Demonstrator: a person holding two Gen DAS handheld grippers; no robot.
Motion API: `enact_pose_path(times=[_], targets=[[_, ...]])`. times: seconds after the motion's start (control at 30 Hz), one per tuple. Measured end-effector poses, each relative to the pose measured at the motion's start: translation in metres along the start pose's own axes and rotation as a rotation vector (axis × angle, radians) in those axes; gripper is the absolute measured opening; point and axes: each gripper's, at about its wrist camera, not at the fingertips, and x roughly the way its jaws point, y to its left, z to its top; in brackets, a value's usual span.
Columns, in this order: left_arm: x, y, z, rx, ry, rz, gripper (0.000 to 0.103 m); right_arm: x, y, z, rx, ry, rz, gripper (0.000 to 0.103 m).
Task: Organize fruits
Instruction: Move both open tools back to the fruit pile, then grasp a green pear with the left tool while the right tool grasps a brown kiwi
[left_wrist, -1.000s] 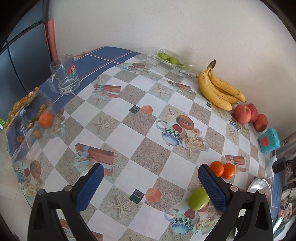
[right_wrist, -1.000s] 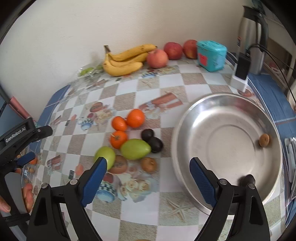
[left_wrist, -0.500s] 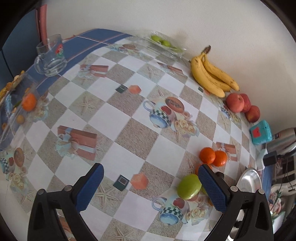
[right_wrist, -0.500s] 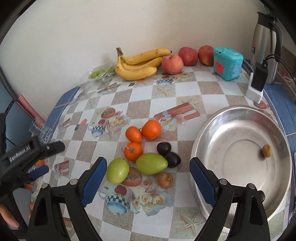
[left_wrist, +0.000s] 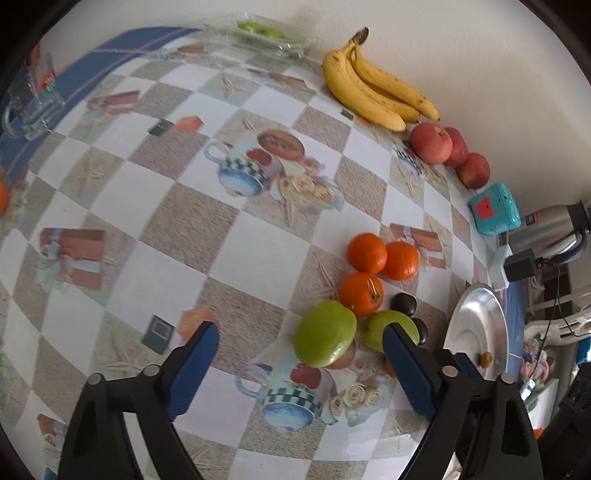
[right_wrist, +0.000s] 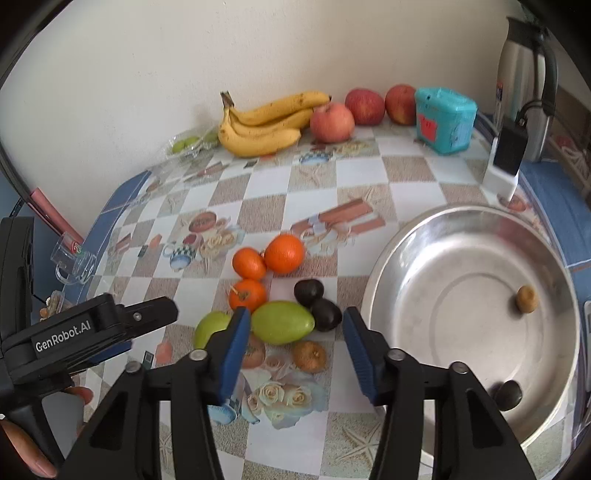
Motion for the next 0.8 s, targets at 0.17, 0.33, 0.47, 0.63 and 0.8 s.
enact_pose_path(times=[0.17, 0.33, 0.47, 0.63, 0.8], targets=[[0.019, -0.003, -0.005, 0.001, 0.08, -0.041, 0.083, 0.015, -0.001, -0.007, -0.001, 0.064, 0.001, 0.042], [0.027, -0.01, -0.007, 0.034, 0.1, -0.024, 0.081, 0.026, -0.001, -0.013, -0.01, 0.116, -0.013, 0.042], [0.034, -0.012, -0.008, 0.045, 0.115, -0.02, 0.074, 0.036, -0.001, -0.017, -0.012, 0.153, -0.019, 0.039], [0.039, -0.013, -0.008, 0.046, 0.126, -0.02, 0.063, 0.044, -0.002, -0.02, -0.015, 0.174, -0.034, 0.038], [0.038, -0.013, -0.008, 0.05, 0.126, -0.026, 0.045, 0.045, -0.006, -0.019, -0.001, 0.172, -0.034, 0.03]])
